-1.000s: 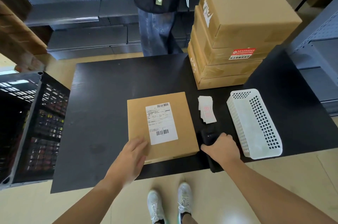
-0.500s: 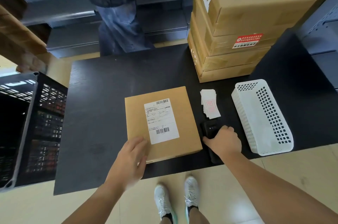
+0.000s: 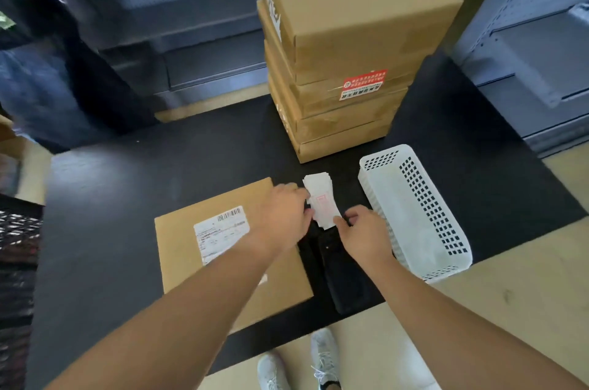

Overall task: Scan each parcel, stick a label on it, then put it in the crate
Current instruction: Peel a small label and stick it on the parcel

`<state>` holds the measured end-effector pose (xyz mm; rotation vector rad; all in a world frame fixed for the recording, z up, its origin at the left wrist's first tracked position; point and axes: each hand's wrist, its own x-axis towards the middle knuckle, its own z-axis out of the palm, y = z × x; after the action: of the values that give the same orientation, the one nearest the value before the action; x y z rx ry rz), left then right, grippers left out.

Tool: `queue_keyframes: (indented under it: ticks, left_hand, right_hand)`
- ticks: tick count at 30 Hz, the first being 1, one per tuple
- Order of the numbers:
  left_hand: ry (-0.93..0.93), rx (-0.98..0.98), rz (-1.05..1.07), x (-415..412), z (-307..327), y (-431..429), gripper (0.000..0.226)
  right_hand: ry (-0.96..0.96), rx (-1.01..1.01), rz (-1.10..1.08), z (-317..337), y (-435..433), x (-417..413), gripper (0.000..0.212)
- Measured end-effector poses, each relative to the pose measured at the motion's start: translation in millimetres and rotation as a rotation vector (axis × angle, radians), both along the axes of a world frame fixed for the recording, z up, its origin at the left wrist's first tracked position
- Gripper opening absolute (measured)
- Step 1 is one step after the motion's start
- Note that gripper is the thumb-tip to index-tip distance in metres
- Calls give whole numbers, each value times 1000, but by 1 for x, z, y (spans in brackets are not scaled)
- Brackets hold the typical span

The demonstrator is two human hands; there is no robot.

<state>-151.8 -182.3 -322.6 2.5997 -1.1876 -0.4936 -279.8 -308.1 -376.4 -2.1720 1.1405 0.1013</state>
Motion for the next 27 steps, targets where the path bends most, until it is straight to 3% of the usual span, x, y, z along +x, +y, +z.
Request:
queue_keyframes:
  ticks: [4, 9, 15, 21, 27]
  left_hand:
    - [17, 258, -63, 18, -25, -57, 35]
    - [-16, 317, -33, 27, -47, -72, 42]
    - [60, 286, 35, 33, -56, -71, 37]
    - [128, 166, 88, 36, -52, -67, 35]
    - [47, -45, -44, 36, 4, -53, 44]
  right_hand:
    - [-18, 76, -55, -21, -5, 5, 43]
    - [-16, 144, -122, -33, -9, 3, 39]
    - [-32, 223, -161, -35, -13, 5, 21]
    - [-87, 195, -136, -28, -13, 7, 19]
    - [-146, 148, -40, 27, -12, 10, 14]
